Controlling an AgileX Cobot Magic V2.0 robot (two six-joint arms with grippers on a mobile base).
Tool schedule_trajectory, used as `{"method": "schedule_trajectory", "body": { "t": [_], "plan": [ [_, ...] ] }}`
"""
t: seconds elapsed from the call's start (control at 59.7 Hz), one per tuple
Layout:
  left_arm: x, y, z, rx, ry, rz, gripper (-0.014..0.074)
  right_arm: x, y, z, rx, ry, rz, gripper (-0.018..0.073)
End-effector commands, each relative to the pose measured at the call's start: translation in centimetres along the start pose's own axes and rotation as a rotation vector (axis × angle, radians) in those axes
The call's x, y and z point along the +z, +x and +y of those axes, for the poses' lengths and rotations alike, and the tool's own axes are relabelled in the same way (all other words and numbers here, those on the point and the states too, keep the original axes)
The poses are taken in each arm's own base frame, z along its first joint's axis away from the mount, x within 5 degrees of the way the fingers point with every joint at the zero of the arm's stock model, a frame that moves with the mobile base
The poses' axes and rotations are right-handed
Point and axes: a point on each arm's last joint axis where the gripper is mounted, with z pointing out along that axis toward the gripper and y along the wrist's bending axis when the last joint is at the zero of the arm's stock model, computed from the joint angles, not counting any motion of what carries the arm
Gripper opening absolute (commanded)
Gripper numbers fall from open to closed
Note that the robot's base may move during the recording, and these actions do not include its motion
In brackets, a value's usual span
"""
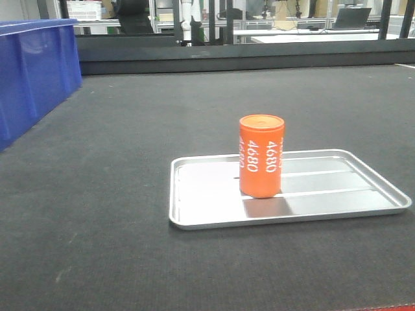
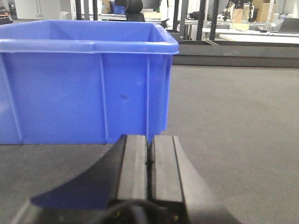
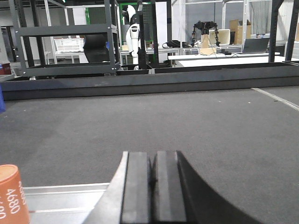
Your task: Grab orange capacitor from left shelf to right conveyor
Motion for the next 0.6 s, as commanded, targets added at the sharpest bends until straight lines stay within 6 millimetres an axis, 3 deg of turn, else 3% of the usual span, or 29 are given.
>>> {"method": "schedule_trajectory", "body": {
  "t": [0.0,0.586],
  "plan": [
    [-0.02,-0.13,-0.05,-0.009,0.008,-0.076,-0.0126,-0.25,-1.72,0.13,-0.014,-0.003,-0.135,0.0049],
    [-0.02,-0.13,-0.05,-0.009,0.008,-0.076,-0.0126,-0.25,-1.72,0.13,-0.014,-0.003,-0.135,0.0049]
  ]
}}
